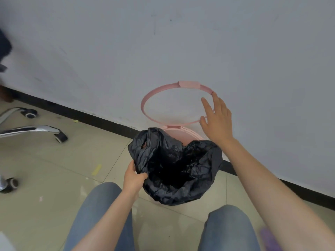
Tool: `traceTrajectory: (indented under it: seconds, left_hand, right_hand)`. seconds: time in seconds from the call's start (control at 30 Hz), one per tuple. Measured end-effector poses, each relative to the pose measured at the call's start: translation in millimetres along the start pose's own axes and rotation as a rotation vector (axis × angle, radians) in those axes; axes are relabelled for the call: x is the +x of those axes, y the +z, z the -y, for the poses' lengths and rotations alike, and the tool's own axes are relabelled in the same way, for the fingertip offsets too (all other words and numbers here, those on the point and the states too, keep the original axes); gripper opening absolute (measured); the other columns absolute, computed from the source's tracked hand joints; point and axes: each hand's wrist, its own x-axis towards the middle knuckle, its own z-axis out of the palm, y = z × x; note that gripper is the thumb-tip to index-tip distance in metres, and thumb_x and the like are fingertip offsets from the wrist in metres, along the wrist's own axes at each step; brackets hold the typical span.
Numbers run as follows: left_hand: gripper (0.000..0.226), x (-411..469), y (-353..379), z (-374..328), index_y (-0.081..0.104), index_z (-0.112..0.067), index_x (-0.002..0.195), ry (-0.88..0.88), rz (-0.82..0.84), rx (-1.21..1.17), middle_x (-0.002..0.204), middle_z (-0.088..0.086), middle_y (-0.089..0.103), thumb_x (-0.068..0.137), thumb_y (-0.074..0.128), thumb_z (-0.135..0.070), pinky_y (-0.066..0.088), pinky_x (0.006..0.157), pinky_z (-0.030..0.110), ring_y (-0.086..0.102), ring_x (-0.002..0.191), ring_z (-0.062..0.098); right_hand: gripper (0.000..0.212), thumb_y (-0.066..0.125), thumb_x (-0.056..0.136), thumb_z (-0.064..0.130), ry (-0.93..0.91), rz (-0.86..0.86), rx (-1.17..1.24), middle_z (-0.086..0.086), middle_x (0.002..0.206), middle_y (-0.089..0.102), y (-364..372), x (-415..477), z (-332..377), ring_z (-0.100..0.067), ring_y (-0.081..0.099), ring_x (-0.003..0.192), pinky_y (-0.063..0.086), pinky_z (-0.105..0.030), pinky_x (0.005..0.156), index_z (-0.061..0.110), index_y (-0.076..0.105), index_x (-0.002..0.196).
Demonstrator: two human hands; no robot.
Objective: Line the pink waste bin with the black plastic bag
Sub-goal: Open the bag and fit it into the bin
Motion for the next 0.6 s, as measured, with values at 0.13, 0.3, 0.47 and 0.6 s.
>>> traceTrajectory:
  seconds: [0.13, 0.3, 0.47, 0.6]
  left_hand:
    - [0.07, 6.7, -12.3, 0.4, 0.032, -0.016, 0.14, -0.076, 0.073, -0.022, 0.137, 0.011, 0.046, 0.081, 0.049, 0.016, 0.048, 0.096, 0.048, 0.052, 0.117, 0.034]
    - [0.07, 7.7, -19.2, -10.8, 0.035, -0.017, 0.138, -0.135, 0.187, -0.008, 0.111, 0.006, 0.055, 0.079, 0.046, 0.019, 0.051, 0.077, 0.039, 0.054, 0.106, 0.032]
    - [0.067, 8.6, -28.0, -11.3, 0.036, -0.016, 0.136, -0.198, 0.259, 0.003, 0.104, 0.008, 0.06, 0.08, 0.042, 0.02, 0.052, 0.076, 0.042, 0.058, 0.1, 0.033]
    - [0.067, 9.0, -42.7, -9.1, 0.035, -0.019, 0.135, -0.268, 0.266, 0.049, 0.104, 0.011, 0.061, 0.08, 0.042, 0.019, 0.052, 0.067, 0.038, 0.061, 0.09, 0.03]
  right_hand:
    - [0.057, 0.049, 0.09, 0.017, 0.0, 0.179, -0.073, -0.023, 0.155, 0.003, 4.1, 32.0, -12.6, -0.04, 0.016, 0.139, 0.03, -0.052, 0.104, 0.014, 0.027, 0.143]
    - [0.059, 0.046, 0.092, 0.024, 0.142, 0.466, -0.076, -0.02, 0.154, -0.013, 10.8, 50.6, -32.2, -0.036, 0.007, 0.141, 0.026, -0.048, 0.11, 0.02, 0.02, 0.145]
    - [0.056, 0.046, 0.093, 0.024, 0.139, 0.447, -0.085, -0.024, 0.154, -0.007, 19.8, 22.4, -31.1, -0.038, 0.007, 0.141, 0.027, -0.049, 0.108, 0.017, 0.024, 0.143]
    - [0.047, 0.047, 0.093, 0.022, 0.091, 0.404, -0.044, -0.025, 0.153, 0.011, 26.4, -20.2, -22.7, -0.038, 0.016, 0.138, 0.028, -0.049, 0.106, 0.011, 0.036, 0.138]
